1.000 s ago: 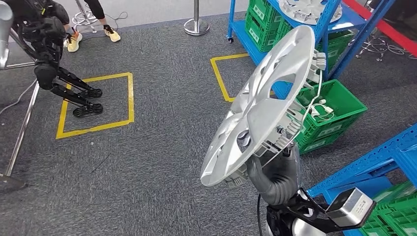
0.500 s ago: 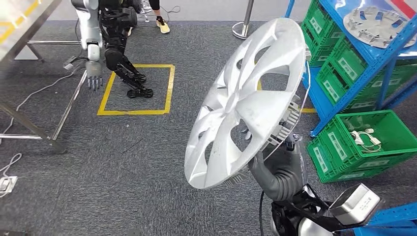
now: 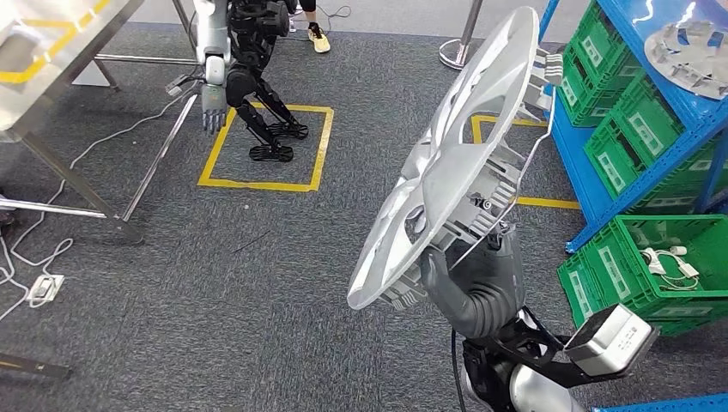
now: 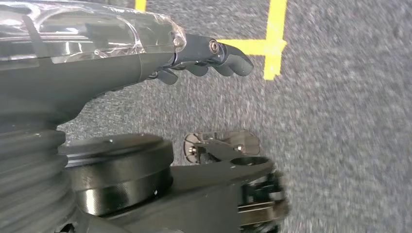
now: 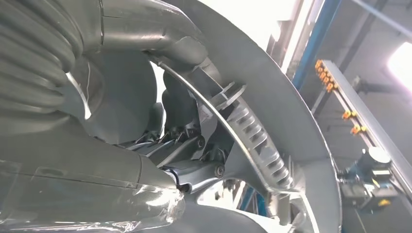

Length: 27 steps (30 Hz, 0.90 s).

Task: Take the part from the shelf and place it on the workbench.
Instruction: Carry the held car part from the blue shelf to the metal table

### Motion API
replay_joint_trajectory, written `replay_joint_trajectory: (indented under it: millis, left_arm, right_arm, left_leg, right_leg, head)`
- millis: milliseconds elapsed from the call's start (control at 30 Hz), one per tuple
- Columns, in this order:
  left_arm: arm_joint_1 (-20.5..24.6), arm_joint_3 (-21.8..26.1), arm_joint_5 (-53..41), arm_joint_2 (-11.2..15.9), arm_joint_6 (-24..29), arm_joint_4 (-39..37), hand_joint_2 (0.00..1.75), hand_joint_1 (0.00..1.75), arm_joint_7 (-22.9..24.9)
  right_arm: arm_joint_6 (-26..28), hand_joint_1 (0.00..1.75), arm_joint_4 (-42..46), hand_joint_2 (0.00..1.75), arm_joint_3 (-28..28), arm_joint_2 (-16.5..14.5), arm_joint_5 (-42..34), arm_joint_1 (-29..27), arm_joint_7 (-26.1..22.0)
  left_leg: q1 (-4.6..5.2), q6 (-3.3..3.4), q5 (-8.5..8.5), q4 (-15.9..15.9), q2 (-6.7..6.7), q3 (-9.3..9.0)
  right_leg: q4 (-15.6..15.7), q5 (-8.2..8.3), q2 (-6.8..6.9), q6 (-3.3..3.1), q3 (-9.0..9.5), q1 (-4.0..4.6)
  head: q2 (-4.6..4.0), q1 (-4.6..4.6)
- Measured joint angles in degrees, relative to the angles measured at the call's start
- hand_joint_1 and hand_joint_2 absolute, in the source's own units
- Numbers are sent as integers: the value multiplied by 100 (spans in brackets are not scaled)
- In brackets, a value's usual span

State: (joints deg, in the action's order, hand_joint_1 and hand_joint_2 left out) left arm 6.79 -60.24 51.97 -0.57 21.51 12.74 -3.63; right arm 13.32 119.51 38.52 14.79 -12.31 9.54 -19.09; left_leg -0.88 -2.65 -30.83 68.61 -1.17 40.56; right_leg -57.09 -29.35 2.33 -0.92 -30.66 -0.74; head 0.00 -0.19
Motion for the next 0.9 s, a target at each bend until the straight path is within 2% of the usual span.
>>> replay_joint_trajectory:
  millis: [33, 67, 100, 133, 200, 267, 333, 367, 400, 433, 467, 500, 567, 600, 633, 700, 733, 800, 833, 867, 900]
  left_arm:
    - [-2, 0, 14, 7, 28, -2, 175, 0, 3]
    - [-2, 0, 30, 15, 54, -4, 175, 0, 3]
    - [-1, 0, 39, 19, 61, -6, 175, 0, -4]
    - [0, 1, 47, 21, 64, -8, 175, 0, -8]
    - [-3, 2, 55, 29, 66, -15, 175, 0, -14]
    - [0, 2, 56, 37, 64, -22, 175, 0, -17]
    - [9, 2, 57, 30, 58, -27, 175, 0, -15]
    - [12, 2, 56, 19, 50, -27, 175, 0, -10]
    - [12, 2, 55, 2, 43, -27, 175, 0, -5]
    - [10, 2, 54, -15, 35, -27, 175, 0, -1]
    - [8, 2, 54, -28, 30, -27, 175, 0, 2]
    - [7, 2, 52, -38, 28, -28, 175, 0, 2]
    - [11, 2, 50, -56, 27, -28, 175, 0, 1]
    - [14, 2, 48, -64, 27, -28, 175, 0, 1]
    - [14, 2, 46, -72, 26, -28, 175, 0, 0]
    - [1, 2, 44, -77, 26, -28, 175, 0, -6]
    - [-10, 2, 44, -74, 27, -28, 175, 0, -13]
    - [-14, 3, 44, -64, 33, -29, 175, 0, -28]
    - [-11, 4, 44, -58, 36, -30, 175, 0, -35]
    - [-8, 4, 44, -55, 36, -29, 175, 0, -41]
    - [-9, 3, 44, -53, 36, -29, 175, 0, -46]
  right_arm:
    - [-7, 175, -11, 175, 2, -1, -13, 3, -19]
    - [-16, 175, -19, 175, 7, -2, -23, 12, -31]
    - [-23, 175, -19, 175, 11, -2, -25, 24, -34]
    - [-30, 175, -19, 175, 18, -2, -26, 35, -35]
    - [-37, 175, -25, 175, 31, -2, -27, 45, -35]
    - [-39, 175, -30, 175, 44, -2, -28, 46, -35]
    - [-42, 175, -31, 175, 54, -1, -29, 37, -35]
    - [-42, 175, -31, 175, 57, 0, -31, 29, -35]
    - [-41, 175, -33, 175, 62, 1, -33, 19, -34]
    - [-38, 175, -35, 175, 68, 3, -35, 7, -34]
    - [-33, 175, -35, 175, 78, 4, -37, -5, -34]
    - [-28, 175, -35, 175, 86, 4, -38, -16, -34]
    - [-17, 175, -33, 175, 97, 7, -38, -26, -34]
    - [-13, 175, -32, 175, 98, 8, -38, -26, -34]
    - [-10, 175, -32, 175, 99, 10, -37, -27, -34]
    - [-10, 175, -32, 175, 101, 14, -38, -26, -34]
    - [-10, 175, -32, 175, 103, 15, -39, -26, -34]
    - [-11, 175, -28, 175, 107, 12, -43, -30, -38]
    - [-11, 175, -26, 175, 109, 11, -44, -35, -41]
    - [-11, 175, -23, 175, 110, 11, -46, -41, -45]
    - [-11, 175, -23, 175, 111, 13, -48, -45, -47]
  left_leg:
    - [-12, -25, 150, -316, -120, -174]
    - [-18, -19, 326, -701, -237, -381]
    - [3, 20, 353, -870, -318, -468]
    - [31, 69, 333, -920, -351, -481]
    - [49, 168, 353, -927, -247, -464]
    - [48, 240, 368, -938, -123, -469]
    - [56, 300, 374, -943, 4, -476]
    - [71, 324, 375, -942, 75, -478]
    - [90, 341, 376, -942, 155, -481]
    - [110, 352, 377, -941, 239, -486]
    - [127, 359, 379, -941, 324, -495]
    - [139, 362, 380, -941, 407, -508]
    - [155, 361, 382, -935, 555, -525]
    - [156, 351, 386, -930, 616, -520]
    - [148, 334, 394, -929, 670, -506]
    - [127, 276, 418, -936, 766, -477]
    - [135, 249, 398, -917, 700, -460]
    - [151, 193, 180, -628, 389, -316]
    - [141, 168, -5, -322, 205, -169]
    - [111, 138, -189, 45, 124, 7]
    - [76, 107, -310, 368, 109, 163]
  right_leg:
    - [-15, -28, 81, 40, 13, -4]
    - [-38, -62, 151, 90, 25, -3]
    - [-52, -81, 178, 126, 29, 0]
    - [-56, -91, 203, 157, 31, 5]
    - [-50, -111, 258, 212, 38, -15]
    - [-227, -271, 136, 253, -20, -44]
    - [-851, -620, -92, 252, -288, -40]
    - [-1257, -788, -155, 239, -483, -29]
    - [-1579, -879, -186, 219, -648, -17]
    - [-1731, -866, -205, 191, -743, -6]
    - [-1656, -736, -223, 153, -736, 6]
    - [-1379, -521, -262, 107, -637, 23]
    - [-629, -118, -451, 14, -343, 53]
    - [-358, -21, -532, -5, -227, 63]
    - [-208, 5, -580, -11, -163, 73]
    - [-121, 6, -519, -7, -117, 80]
    - [-75, 33, -463, -22, -96, 77]
    - [28, 91, -336, -64, -54, 62]
    - [50, 104, -269, -75, -41, 62]
    - [57, 106, -201, -79, -39, 62]
    - [55, 102, -130, -73, -39, 58]
  head:
    - [0, -20]
    - [0, -38]
    - [0, -43]
    - [0, -43]
    - [0, -29]
    - [0, -4]
    - [0, 54]
    - [0, 87]
    - [0, 119]
    - [0, 148]
    - [0, 172]
    - [0, 190]
    - [0, 200]
    - [0, 199]
    - [0, 196]
    - [0, 200]
    - [0, 195]
    - [0, 141]
    - [0, 108]
    - [0, 73]
    - [0, 52]
